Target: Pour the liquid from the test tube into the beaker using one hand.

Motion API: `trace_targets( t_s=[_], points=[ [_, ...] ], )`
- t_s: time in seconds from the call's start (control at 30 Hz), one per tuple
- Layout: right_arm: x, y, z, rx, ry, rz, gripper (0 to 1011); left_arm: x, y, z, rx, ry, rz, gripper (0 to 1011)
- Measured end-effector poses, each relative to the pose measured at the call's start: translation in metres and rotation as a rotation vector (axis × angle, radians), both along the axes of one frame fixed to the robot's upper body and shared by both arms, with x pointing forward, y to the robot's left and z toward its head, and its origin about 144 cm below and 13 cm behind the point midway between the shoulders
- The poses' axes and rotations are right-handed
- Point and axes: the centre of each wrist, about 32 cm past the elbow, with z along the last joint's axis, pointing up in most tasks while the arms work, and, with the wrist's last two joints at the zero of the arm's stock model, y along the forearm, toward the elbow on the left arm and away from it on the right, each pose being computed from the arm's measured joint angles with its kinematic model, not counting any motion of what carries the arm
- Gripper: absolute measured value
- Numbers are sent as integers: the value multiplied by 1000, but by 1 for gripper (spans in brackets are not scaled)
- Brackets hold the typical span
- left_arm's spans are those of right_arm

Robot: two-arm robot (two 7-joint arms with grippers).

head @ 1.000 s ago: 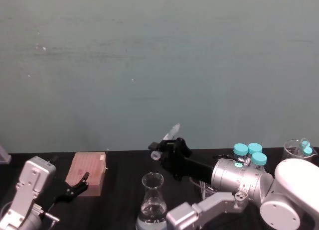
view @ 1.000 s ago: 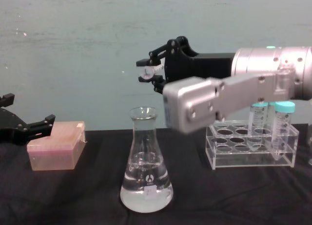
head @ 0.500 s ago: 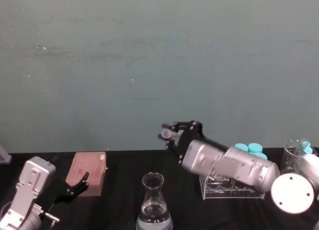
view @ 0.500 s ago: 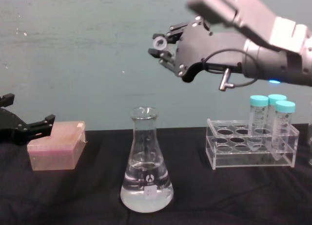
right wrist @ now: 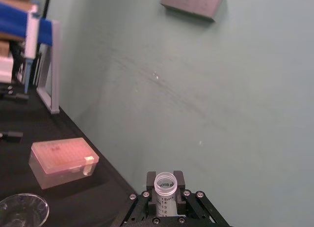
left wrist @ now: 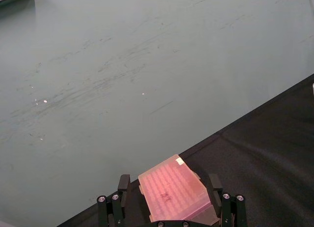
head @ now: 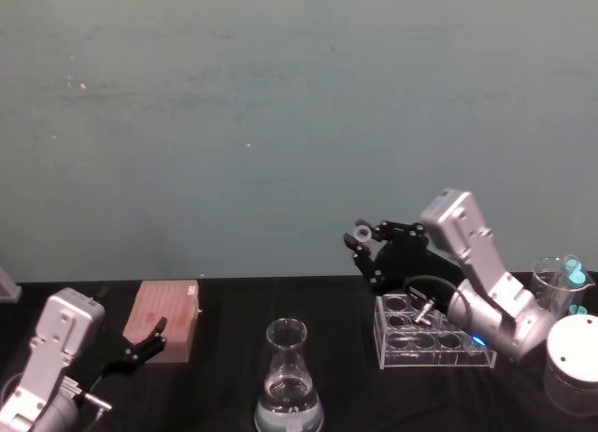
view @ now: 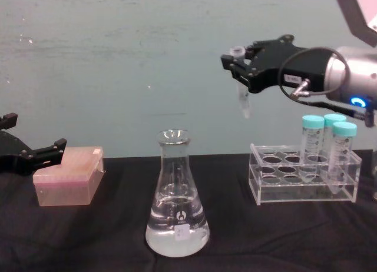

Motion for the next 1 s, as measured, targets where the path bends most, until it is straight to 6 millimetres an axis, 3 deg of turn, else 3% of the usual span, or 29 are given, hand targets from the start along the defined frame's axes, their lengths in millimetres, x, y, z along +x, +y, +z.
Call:
trace_targets(
  t_s=[0.27,1.0],
  points=[
    [-9,-14,-16,130,136,-47,207,0,0,0,0,0,0,1000],
    [-16,-32,-34,175,217,-140,205,0,0,0,0,0,0,1000]
  ],
)
